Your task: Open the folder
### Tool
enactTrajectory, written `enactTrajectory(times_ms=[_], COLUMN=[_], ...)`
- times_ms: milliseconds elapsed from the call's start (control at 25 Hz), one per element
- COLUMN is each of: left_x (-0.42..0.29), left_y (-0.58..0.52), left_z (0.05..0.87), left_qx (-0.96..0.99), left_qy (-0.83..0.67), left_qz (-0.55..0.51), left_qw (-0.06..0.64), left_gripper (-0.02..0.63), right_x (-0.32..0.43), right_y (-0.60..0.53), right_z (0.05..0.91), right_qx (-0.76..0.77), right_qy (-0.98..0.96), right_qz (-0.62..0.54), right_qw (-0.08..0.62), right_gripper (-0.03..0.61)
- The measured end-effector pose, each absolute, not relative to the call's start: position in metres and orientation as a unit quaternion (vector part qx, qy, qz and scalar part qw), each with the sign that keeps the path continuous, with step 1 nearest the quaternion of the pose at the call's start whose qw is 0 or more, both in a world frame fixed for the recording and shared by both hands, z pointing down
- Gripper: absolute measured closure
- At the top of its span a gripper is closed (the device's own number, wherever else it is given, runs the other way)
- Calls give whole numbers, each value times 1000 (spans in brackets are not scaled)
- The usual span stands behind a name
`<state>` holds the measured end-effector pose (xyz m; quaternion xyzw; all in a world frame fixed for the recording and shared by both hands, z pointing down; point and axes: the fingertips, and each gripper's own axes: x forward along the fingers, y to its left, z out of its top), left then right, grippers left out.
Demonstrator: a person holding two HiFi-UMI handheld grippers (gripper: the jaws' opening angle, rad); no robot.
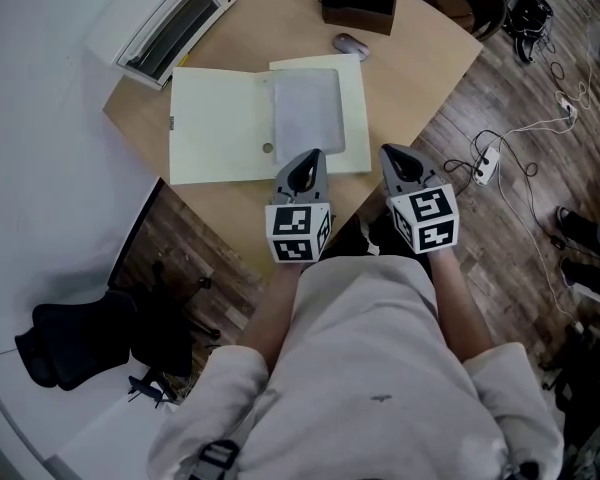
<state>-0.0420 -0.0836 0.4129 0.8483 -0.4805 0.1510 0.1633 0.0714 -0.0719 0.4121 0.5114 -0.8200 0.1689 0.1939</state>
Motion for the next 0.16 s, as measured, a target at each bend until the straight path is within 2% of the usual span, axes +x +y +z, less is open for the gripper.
enactTrajectory(times_ms=[160], left_x=[-47], left_y=[-85], left_z=[411], left_qx=[848], left_qy=[-482], left_qz=[150], left_qw=[161], left_gripper=[611], right_x=[68], right_y=[-76], right_z=[406], right_qx=[512], right_qy=[-821], right_qz=[164], right_qw=[191], right_gripper=[575])
